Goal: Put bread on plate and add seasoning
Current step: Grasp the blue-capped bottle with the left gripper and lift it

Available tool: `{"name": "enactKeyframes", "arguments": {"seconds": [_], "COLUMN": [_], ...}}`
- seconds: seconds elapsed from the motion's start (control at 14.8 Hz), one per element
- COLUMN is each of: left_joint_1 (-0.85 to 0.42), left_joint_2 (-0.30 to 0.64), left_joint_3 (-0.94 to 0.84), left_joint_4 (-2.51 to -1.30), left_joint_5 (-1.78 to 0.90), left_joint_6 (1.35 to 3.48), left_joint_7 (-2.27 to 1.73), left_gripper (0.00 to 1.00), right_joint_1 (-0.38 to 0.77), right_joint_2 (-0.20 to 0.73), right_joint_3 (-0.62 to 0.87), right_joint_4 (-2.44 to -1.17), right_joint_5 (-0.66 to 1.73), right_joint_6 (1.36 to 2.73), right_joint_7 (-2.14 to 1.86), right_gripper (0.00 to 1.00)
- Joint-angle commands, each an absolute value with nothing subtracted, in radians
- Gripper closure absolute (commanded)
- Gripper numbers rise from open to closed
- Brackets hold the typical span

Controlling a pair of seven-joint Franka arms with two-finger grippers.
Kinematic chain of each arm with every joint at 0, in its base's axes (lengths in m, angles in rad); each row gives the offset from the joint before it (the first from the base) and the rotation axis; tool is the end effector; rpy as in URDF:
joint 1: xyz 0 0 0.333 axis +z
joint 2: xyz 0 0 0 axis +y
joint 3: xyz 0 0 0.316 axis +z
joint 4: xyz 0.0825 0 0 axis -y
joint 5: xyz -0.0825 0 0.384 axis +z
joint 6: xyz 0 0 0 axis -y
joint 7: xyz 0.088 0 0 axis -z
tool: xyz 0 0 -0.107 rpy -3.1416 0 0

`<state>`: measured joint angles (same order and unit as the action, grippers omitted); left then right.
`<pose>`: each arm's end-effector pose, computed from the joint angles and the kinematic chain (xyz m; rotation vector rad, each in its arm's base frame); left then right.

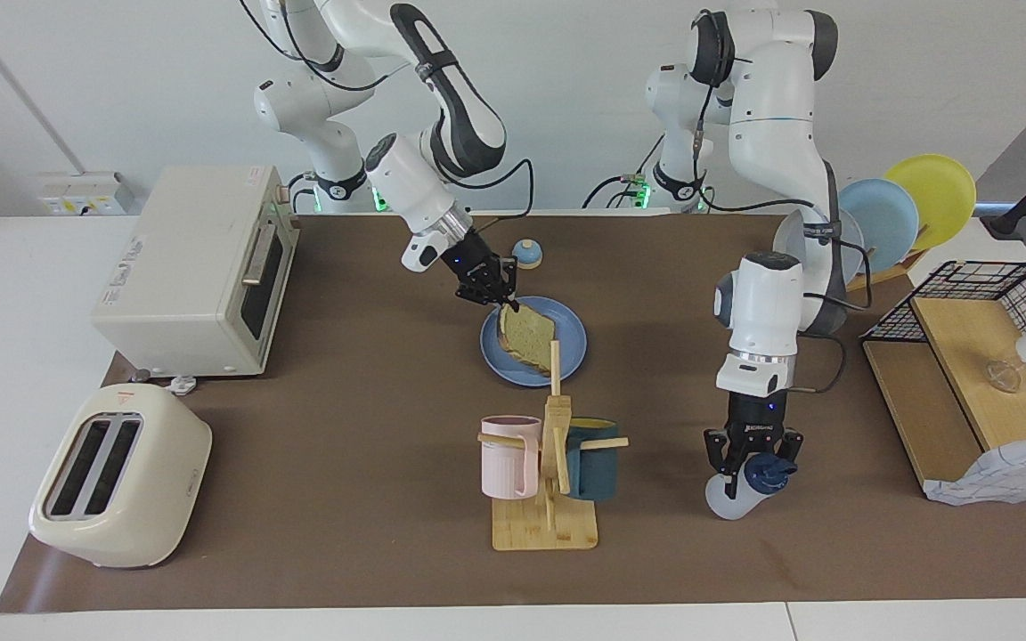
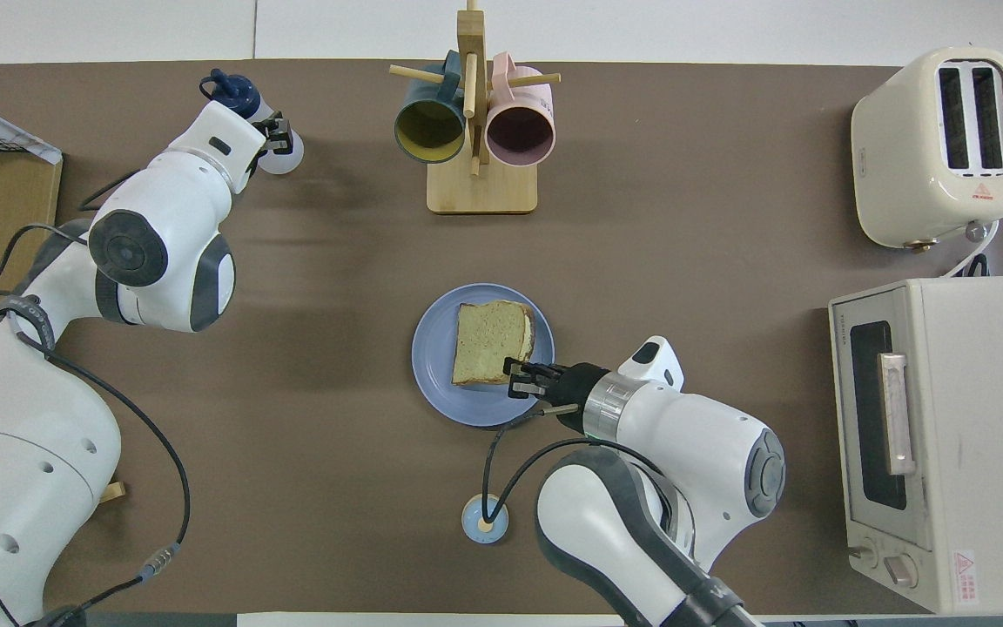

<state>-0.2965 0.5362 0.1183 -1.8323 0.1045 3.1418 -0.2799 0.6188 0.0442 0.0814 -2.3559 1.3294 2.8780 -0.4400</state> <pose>0.6820 -0.1438 0.3314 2.8305 -0.0622 1.1536 0.4272 0.2874 0.3336 -2.4581 0.1128 -0.3814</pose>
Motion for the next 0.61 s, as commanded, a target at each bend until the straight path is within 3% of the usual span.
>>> {"name": "enactKeyframes", "arguments": {"seconds": [0.0, 0.54], "left_joint_1": [-0.299, -0.302], "left_joint_2": [0.542, 0.460], "left_joint_3": [0.126, 0.123], "left_joint_4": [-1.804, -1.744], "left_joint_5": [0.100, 0.110], "left_joint_6": [3.110, 2.856], "left_joint_7": [-0.282, -0.264], "left_gripper": [0.50, 0.50], "right_joint_1": [0.621, 0.658], "right_joint_2": [0.021, 0.031], "right_joint_3": [0.084, 0.084], "right_joint_4": [-2.376, -2.353], "right_joint_5": [1.519, 1.769], "right_joint_6": [2.872, 2.861], "right_joint_7": [-0.605, -0.791], "right_gripper": [1.00, 1.00]}}
